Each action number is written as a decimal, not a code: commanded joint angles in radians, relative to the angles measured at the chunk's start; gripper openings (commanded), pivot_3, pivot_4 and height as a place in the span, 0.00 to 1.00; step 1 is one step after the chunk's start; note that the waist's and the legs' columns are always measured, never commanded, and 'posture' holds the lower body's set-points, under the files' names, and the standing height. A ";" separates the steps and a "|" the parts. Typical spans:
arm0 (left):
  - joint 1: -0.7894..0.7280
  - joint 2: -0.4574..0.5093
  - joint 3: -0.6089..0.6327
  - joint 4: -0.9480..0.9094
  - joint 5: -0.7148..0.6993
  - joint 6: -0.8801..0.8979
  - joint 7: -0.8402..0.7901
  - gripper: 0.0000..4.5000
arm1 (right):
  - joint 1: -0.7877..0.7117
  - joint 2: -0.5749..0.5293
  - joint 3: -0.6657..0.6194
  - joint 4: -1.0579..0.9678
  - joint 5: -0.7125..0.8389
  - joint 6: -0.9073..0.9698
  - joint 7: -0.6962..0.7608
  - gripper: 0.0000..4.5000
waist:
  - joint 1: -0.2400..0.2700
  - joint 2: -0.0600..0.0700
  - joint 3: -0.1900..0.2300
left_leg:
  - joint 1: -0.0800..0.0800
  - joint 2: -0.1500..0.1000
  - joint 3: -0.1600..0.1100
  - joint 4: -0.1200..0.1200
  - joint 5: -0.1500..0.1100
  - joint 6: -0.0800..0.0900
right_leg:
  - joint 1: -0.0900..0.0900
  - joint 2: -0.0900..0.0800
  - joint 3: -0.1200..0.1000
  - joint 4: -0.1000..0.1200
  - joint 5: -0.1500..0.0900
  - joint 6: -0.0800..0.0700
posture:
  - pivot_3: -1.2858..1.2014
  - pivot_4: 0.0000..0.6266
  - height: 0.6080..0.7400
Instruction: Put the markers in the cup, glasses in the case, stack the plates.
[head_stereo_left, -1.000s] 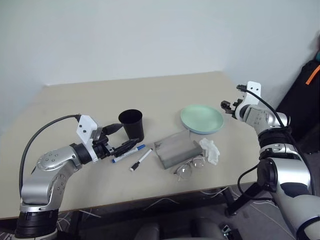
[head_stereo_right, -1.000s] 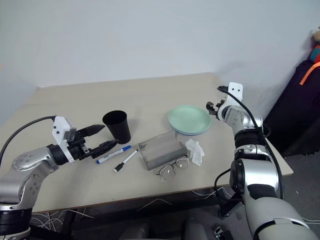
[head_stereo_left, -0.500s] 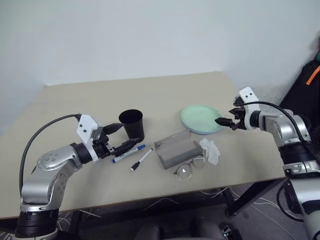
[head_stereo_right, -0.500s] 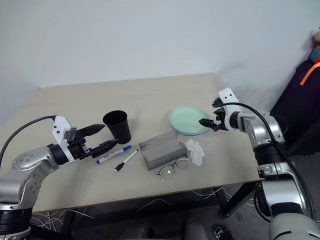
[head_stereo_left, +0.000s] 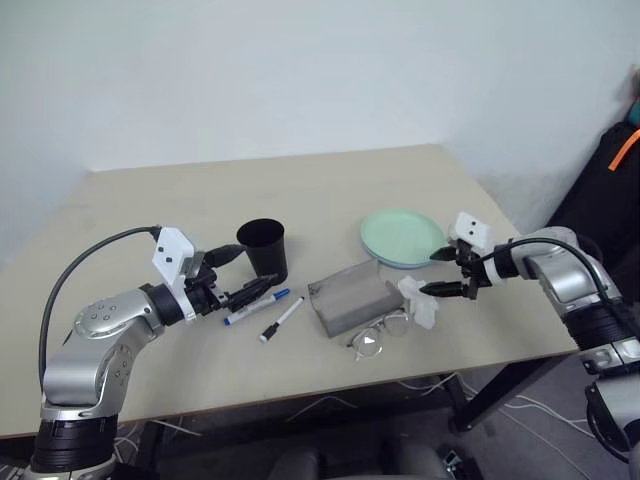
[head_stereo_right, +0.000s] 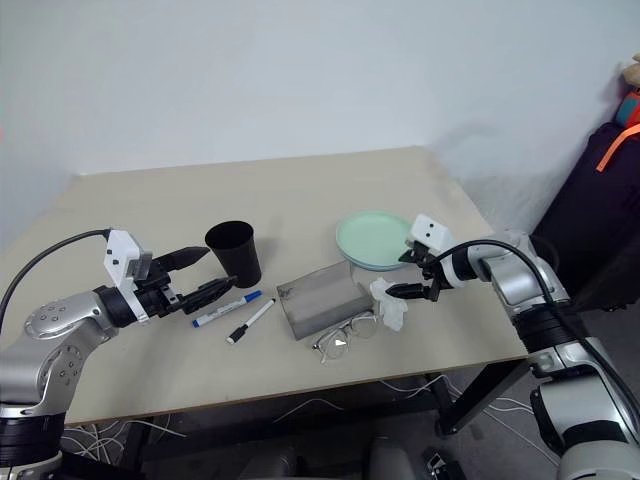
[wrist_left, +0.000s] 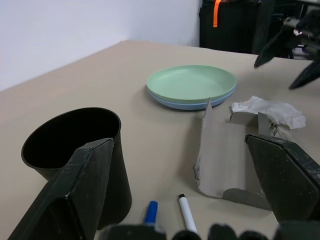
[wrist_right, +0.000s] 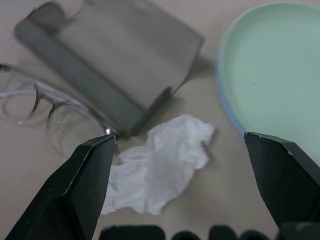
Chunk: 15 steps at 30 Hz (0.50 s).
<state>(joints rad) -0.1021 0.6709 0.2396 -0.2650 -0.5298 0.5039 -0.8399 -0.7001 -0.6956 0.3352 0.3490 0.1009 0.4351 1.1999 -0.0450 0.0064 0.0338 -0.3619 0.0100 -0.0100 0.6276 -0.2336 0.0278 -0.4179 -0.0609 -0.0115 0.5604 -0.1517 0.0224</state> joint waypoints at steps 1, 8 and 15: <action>-0.024 0.017 0.020 -0.016 -0.011 -0.010 0.001 1.00 | -0.028 0.013 0.008 0.040 -0.039 -0.062 0.013 0.99 | 0.000 0.000 0.000 | 0.000 0.000 0.000 0.000 0.000 0.000 | 0.000 0.000 0.000 0.000 0.000 0.000 | 0.52 0.00 0.90; -0.007 0.020 0.034 -0.034 -0.016 -0.005 0.008 1.00 | -0.040 0.057 0.034 0.167 -0.107 -0.162 0.014 0.99 | 0.000 -0.001 0.000 | 0.000 0.000 0.000 0.000 0.000 0.001 | 0.000 0.000 0.000 0.001 0.000 0.000 | 0.52 0.00 0.90; -0.003 0.019 0.038 -0.040 -0.016 -0.003 0.012 1.00 | -0.063 0.106 0.037 0.270 -0.158 -0.222 0.006 0.99 | 0.000 -0.002 0.000 | 0.002 -0.001 -0.001 0.001 0.001 0.001 | 0.000 0.000 0.001 0.007 0.000 0.000 | 0.52 0.00 0.90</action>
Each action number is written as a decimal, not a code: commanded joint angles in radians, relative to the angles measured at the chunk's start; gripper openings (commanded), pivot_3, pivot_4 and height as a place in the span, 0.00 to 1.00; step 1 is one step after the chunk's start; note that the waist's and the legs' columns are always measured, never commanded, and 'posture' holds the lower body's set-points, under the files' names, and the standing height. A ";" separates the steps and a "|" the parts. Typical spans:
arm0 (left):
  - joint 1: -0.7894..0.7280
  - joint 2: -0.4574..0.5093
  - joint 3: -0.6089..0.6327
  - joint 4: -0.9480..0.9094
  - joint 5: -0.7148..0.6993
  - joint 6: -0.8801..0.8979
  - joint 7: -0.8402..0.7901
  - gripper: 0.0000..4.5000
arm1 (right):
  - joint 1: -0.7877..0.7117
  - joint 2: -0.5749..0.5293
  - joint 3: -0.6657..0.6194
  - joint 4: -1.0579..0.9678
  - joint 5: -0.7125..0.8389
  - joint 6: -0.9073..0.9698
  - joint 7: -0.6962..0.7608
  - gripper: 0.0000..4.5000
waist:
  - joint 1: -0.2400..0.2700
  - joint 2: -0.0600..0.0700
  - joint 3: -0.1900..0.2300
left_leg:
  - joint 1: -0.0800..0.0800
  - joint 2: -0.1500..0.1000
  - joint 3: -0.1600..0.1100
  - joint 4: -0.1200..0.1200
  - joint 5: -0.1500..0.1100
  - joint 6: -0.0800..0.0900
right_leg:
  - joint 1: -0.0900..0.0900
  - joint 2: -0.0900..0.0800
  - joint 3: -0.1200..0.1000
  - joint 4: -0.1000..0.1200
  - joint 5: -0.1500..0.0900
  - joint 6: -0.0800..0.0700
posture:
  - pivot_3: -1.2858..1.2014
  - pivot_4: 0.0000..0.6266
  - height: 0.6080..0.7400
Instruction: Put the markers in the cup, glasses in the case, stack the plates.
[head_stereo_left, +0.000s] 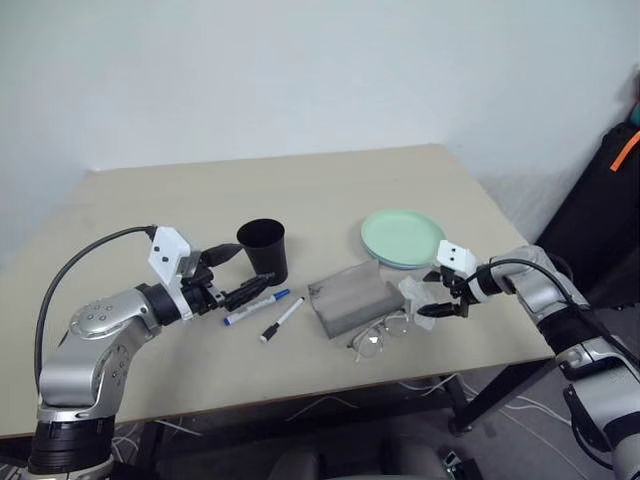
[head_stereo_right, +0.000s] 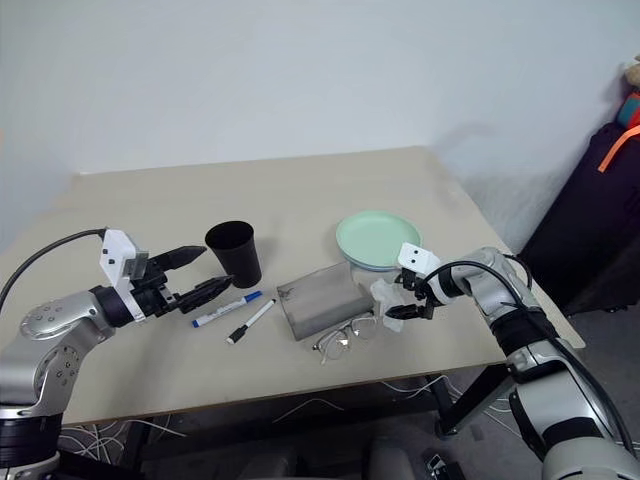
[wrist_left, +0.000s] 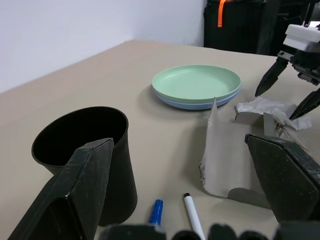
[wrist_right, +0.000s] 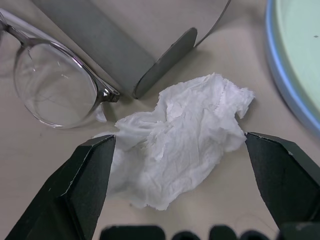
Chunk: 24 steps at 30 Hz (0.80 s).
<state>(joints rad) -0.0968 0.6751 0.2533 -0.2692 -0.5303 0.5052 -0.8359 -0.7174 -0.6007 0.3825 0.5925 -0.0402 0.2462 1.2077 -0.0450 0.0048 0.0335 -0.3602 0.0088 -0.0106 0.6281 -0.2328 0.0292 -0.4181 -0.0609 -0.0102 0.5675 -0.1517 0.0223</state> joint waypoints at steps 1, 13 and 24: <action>-0.008 0.015 0.025 -0.035 -0.016 -0.004 0.008 1.00 | -0.050 0.017 -0.011 0.039 -0.022 -0.038 -0.003 0.99 | 0.000 0.000 0.000 | 0.000 0.000 0.000 0.000 0.000 0.000 | 0.000 0.000 0.000 0.001 0.000 0.000 | 0.52 0.00 0.90; 0.003 0.013 0.025 -0.038 -0.016 -0.010 0.008 1.00 | -0.061 0.051 -0.018 0.103 -0.048 -0.044 0.009 0.49 | -0.001 -0.001 -0.001 | 0.001 -0.001 -0.001 0.000 0.000 0.000 | 0.000 0.000 0.001 0.003 0.000 0.000 | 0.52 0.00 0.90; 0.006 0.014 0.028 -0.028 -0.011 -0.023 0.003 1.00 | -0.050 0.059 -0.040 0.076 -0.027 -0.020 0.019 0.01 | -0.001 -0.001 -0.001 | 0.001 0.000 -0.001 0.001 0.000 0.000 | 0.001 0.000 0.001 0.003 0.000 0.000 | 0.52 0.00 0.90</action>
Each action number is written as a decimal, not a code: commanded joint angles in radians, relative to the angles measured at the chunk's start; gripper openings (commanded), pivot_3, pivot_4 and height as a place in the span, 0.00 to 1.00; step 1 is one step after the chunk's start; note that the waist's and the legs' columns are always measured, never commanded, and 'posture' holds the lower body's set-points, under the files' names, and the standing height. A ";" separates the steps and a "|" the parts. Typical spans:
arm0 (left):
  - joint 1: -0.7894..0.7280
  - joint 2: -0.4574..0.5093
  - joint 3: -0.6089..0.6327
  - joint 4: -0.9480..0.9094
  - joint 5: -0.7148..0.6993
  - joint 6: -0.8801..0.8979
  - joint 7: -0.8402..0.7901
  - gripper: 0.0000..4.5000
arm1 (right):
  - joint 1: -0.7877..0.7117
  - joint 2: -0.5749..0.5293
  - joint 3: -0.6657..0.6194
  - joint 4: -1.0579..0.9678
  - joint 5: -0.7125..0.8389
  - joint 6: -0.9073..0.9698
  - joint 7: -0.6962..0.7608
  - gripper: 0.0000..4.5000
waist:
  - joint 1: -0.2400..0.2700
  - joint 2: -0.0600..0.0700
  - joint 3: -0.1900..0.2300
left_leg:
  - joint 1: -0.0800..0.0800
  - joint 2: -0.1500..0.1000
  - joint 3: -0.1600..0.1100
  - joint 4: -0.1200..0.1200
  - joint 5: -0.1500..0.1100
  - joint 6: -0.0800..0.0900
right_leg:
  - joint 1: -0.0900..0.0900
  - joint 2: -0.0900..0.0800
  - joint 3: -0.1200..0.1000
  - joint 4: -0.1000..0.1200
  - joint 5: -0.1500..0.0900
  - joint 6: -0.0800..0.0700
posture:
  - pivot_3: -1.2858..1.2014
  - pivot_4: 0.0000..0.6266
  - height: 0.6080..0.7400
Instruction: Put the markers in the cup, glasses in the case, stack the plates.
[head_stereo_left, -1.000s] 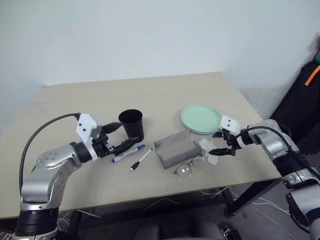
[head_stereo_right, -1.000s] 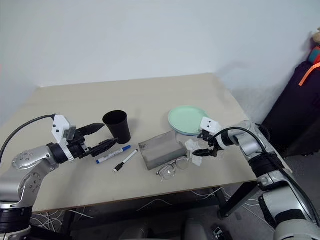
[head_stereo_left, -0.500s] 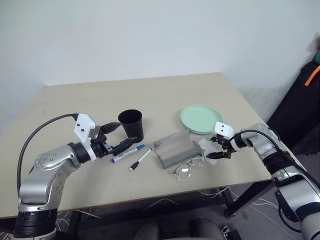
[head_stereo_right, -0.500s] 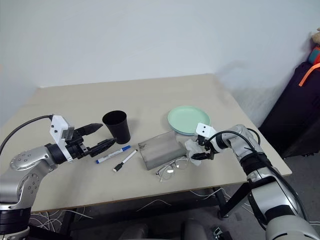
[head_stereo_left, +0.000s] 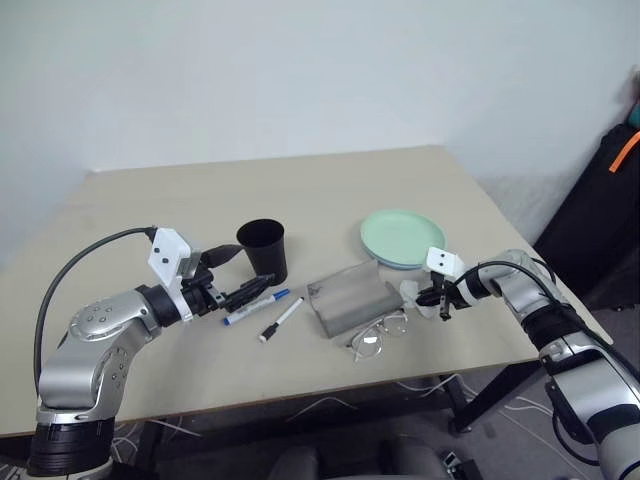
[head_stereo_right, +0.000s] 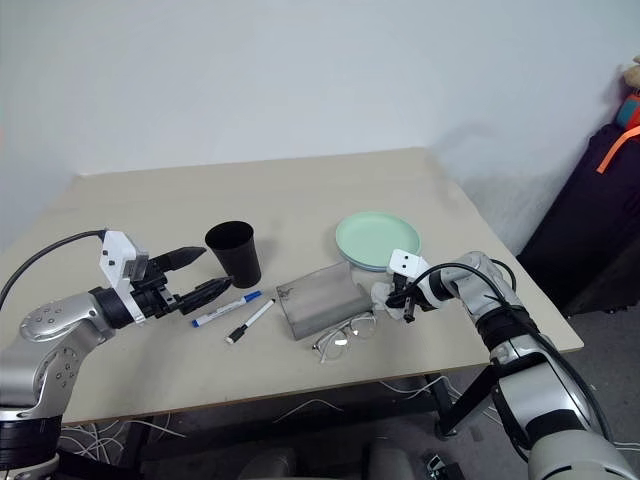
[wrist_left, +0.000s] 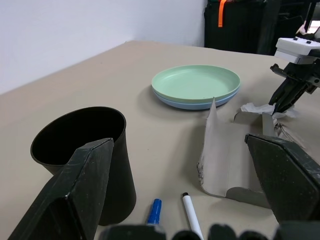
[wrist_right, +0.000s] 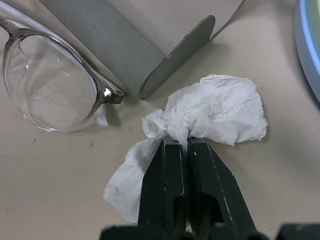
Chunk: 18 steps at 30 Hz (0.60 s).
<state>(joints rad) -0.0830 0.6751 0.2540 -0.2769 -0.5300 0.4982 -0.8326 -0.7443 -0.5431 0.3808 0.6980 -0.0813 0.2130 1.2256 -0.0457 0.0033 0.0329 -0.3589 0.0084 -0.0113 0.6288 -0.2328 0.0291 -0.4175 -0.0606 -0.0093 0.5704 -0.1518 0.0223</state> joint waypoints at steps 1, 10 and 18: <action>-0.009 0.018 0.031 -0.023 -0.015 -0.011 0.000 1.00 | -0.029 0.001 -0.042 -0.035 0.015 0.021 -0.005 0.01 | 0.000 0.000 0.000 | 0.000 0.000 0.000 0.000 0.000 0.000 | 0.000 0.000 0.000 0.000 0.000 0.000 | 0.52 0.00 0.90; -0.042 0.016 -0.001 -0.022 -0.017 0.003 0.000 1.00 | -0.079 -0.050 -0.084 -0.063 0.017 -0.009 -0.010 0.01 | 0.001 0.000 0.000 | 0.000 0.000 0.000 0.000 0.000 0.000 | 0.000 0.000 0.000 0.000 0.000 0.000 | 0.52 0.00 0.90; -0.098 0.003 -0.028 0.007 -0.006 -0.002 0.003 1.00 | -0.276 0.018 -0.143 0.152 0.009 -0.049 -0.111 0.01 | -0.006 0.000 0.000 | 0.001 0.001 0.000 0.000 0.000 0.000 | -0.001 0.001 0.000 0.001 0.000 0.000 | 0.52 0.00 0.90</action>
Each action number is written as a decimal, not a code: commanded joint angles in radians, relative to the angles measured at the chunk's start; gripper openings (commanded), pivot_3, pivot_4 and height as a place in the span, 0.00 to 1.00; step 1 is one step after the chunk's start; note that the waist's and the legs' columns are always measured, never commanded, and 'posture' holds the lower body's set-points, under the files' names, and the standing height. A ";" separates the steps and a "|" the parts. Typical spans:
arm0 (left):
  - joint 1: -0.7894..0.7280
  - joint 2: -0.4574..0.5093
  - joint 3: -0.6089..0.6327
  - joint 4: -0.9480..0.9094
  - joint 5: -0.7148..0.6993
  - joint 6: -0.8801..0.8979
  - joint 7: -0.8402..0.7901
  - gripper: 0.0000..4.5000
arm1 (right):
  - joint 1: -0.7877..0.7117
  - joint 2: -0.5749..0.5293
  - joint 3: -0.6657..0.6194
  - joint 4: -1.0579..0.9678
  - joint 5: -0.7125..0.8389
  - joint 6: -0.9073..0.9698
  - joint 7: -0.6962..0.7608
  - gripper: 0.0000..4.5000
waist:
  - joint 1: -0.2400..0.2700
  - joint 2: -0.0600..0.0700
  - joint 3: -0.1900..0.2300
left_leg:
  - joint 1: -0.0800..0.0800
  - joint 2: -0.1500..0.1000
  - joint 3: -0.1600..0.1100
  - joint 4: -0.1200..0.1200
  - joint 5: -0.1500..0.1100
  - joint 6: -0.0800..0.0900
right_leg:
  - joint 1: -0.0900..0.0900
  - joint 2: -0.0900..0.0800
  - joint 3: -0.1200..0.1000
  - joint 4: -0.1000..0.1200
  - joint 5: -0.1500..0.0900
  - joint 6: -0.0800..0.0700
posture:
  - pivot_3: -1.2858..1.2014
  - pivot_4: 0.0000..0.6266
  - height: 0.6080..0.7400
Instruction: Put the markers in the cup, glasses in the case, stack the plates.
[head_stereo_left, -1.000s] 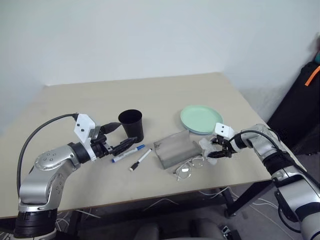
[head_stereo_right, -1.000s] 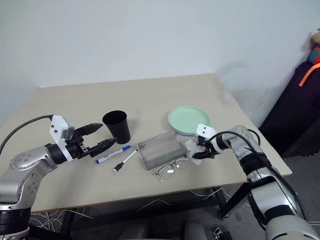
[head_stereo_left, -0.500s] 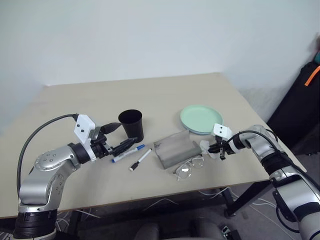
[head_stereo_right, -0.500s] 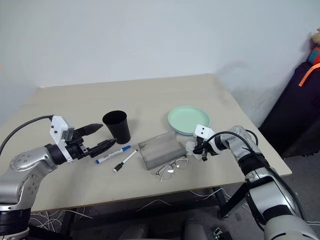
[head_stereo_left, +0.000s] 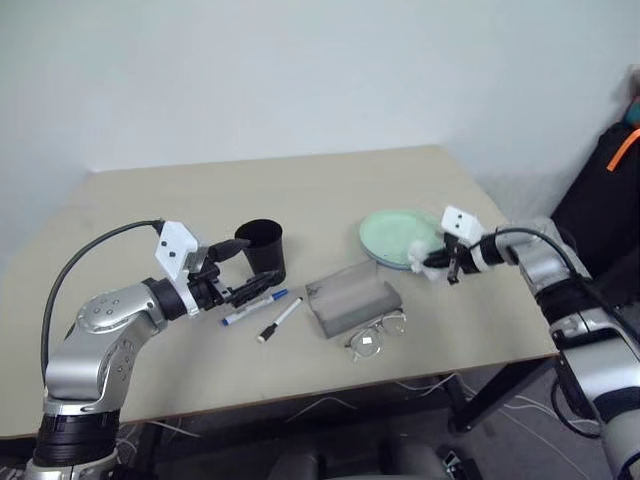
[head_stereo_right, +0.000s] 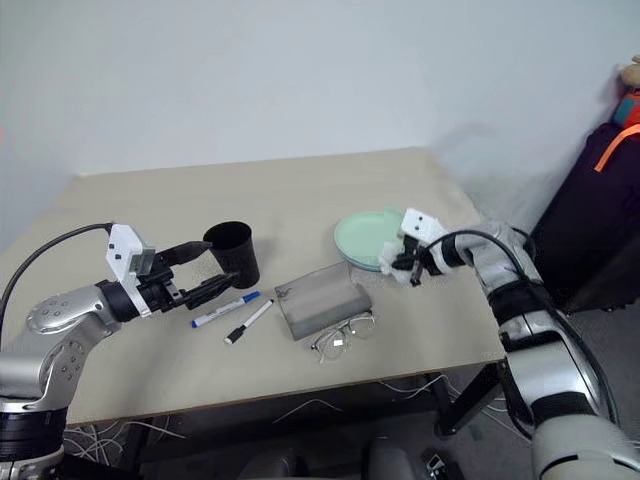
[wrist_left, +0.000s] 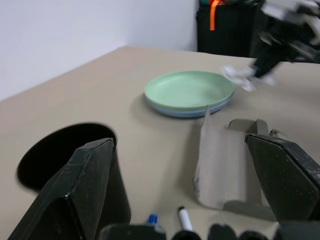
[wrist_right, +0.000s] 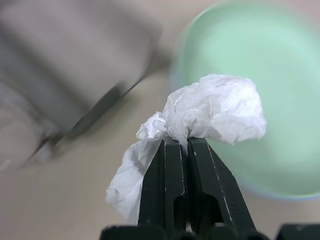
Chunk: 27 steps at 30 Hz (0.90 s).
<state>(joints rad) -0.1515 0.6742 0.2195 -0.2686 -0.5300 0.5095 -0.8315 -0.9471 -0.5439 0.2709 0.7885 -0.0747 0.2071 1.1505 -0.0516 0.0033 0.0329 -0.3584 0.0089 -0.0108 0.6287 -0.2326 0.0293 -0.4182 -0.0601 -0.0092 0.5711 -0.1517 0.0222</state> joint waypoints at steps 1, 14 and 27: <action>-0.026 -0.002 0.003 -0.002 -0.002 -0.017 0.007 1.00 | -0.102 0.040 -0.033 0.117 -0.007 -0.063 -0.067 0.01 | 0.000 0.000 0.000 | 0.000 0.000 0.000 0.000 0.000 0.000 | 0.000 0.001 0.000 0.000 0.000 0.000 | 0.52 0.00 0.90; 0.078 -0.019 0.063 -0.094 -0.028 -0.009 0.062 1.00 | -0.242 0.261 -0.053 0.522 -0.100 -0.193 -0.464 0.01 | -0.002 -0.002 -0.001 | -0.001 -0.010 -0.003 -0.004 0.000 0.000 | 0.000 0.011 0.031 0.002 0.004 -0.006 | 0.52 0.00 0.90; 0.127 -0.002 0.102 -0.145 -0.049 0.013 0.089 1.00 | -0.238 0.281 -0.098 0.554 -0.136 -0.198 -0.595 0.36 | -0.004 -0.002 -0.001 | 0.001 -0.012 -0.004 -0.004 0.000 0.001 | 0.002 0.012 0.034 0.003 0.004 -0.006 | 0.52 0.00 0.90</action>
<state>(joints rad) -0.0105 0.6544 0.2959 -0.3806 -0.5670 0.5280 -0.7488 -1.1420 -0.2570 0.1880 1.3591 -0.2062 0.0242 0.5693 -0.0553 0.0013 0.0319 -0.3576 -0.0029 -0.0150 0.6251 -0.2331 0.0300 -0.4160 -0.0477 0.0245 0.5740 -0.1479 0.0167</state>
